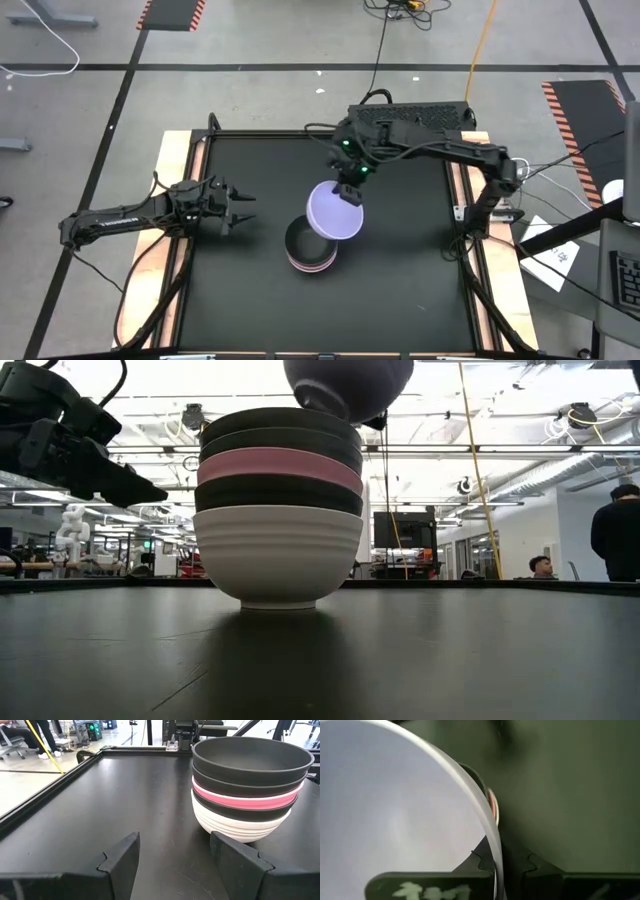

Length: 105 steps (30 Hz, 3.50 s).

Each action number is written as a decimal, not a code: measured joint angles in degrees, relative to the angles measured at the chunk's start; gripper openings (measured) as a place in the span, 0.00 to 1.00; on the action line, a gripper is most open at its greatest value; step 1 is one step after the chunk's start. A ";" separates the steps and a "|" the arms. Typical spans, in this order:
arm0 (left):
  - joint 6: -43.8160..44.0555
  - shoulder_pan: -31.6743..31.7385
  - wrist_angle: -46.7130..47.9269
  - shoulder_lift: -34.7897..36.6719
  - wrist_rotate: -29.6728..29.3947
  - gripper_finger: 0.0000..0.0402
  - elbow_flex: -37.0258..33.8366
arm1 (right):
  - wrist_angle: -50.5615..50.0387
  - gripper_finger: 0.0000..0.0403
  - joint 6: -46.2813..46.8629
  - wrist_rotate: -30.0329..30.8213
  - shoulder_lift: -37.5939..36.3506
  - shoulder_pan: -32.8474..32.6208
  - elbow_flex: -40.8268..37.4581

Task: Nest bowls inside each other
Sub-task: Stack the purple bowl on top of the black bowl

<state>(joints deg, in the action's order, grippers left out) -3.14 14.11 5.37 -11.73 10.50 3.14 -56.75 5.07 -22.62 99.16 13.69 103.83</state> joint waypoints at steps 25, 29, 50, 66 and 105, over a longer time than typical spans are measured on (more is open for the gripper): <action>-0.66 0.00 0.00 -0.01 0.01 0.61 0.00 | -2.55 0.01 -6.23 -0.36 15.87 -4.93 11.24; -0.59 0.00 0.00 -0.07 0.02 0.61 0.00 | -4.15 0.01 -6.22 -0.22 16.91 -4.85 11.24; -0.68 0.00 0.02 -1.53 0.09 0.61 0.07 | -8.02 0.01 -5.64 4.55 18.25 -5.31 11.18; -0.61 0.00 -0.04 -1.77 0.07 0.61 0.07 | -5.64 0.01 -8.80 -1.74 24.18 -5.48 11.37; 0.32 0.00 -0.02 -1.77 0.02 0.61 0.02 | -8.71 0.01 -3.38 9.85 20.21 -11.61 11.15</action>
<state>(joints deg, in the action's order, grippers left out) -2.82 14.11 5.34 -13.50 10.52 3.16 -65.46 1.68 -12.77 119.37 2.09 114.98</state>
